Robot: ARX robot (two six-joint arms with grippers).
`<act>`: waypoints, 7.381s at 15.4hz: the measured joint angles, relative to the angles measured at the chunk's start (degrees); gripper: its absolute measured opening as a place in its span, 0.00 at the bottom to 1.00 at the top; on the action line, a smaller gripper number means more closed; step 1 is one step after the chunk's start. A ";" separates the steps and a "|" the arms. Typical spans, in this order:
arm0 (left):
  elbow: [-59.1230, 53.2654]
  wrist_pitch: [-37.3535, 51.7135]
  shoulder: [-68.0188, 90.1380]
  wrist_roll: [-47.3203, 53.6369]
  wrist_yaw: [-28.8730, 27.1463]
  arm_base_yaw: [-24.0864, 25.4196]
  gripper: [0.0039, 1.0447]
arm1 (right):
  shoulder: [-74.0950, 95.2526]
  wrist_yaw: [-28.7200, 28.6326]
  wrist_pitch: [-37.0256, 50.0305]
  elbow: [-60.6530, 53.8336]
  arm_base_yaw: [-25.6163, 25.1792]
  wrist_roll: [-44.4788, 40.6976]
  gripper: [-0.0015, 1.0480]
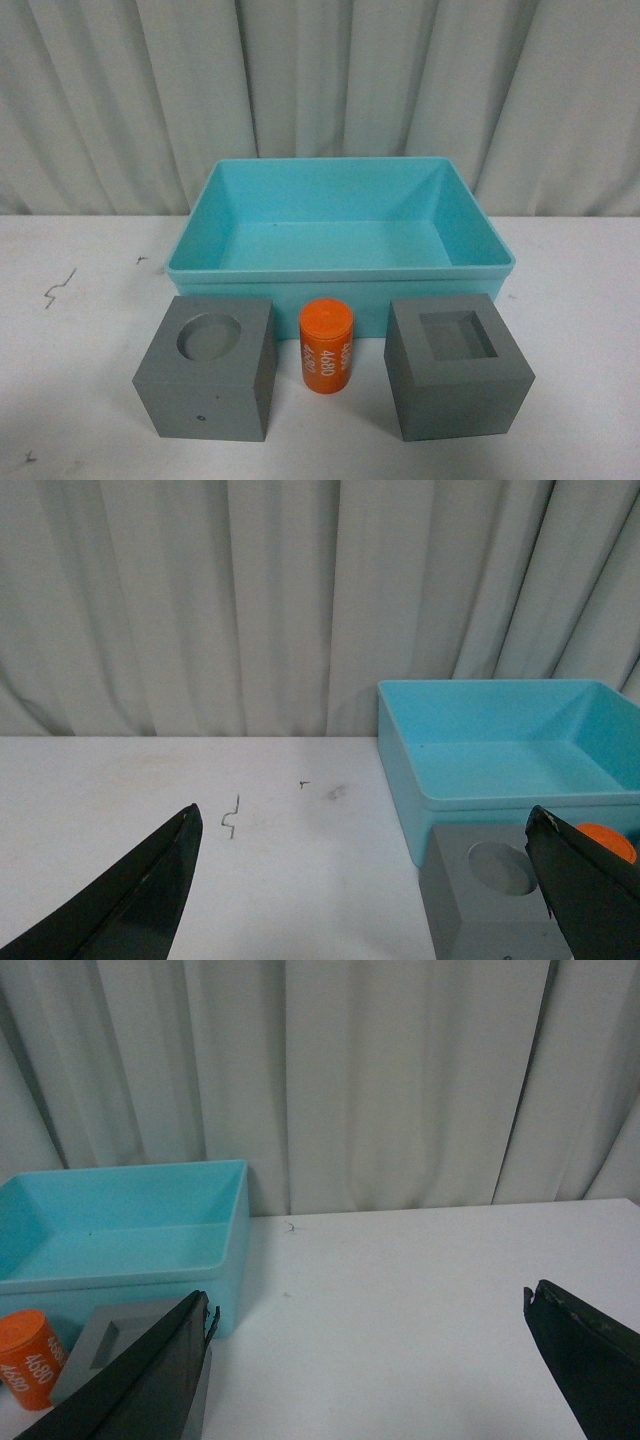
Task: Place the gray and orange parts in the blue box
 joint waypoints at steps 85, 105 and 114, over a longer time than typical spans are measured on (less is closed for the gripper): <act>0.00 0.00 0.00 0.00 0.00 0.00 0.94 | 110.99 -12.04 6.95 52.46 14.12 16.85 0.41; 0.00 0.00 0.00 0.00 0.00 0.00 0.94 | 104.32 -13.68 -4.46 71.76 12.28 16.39 0.18; 0.00 0.00 0.00 0.00 0.00 0.00 0.94 | 117.72 -10.40 -5.49 82.99 12.33 20.33 0.18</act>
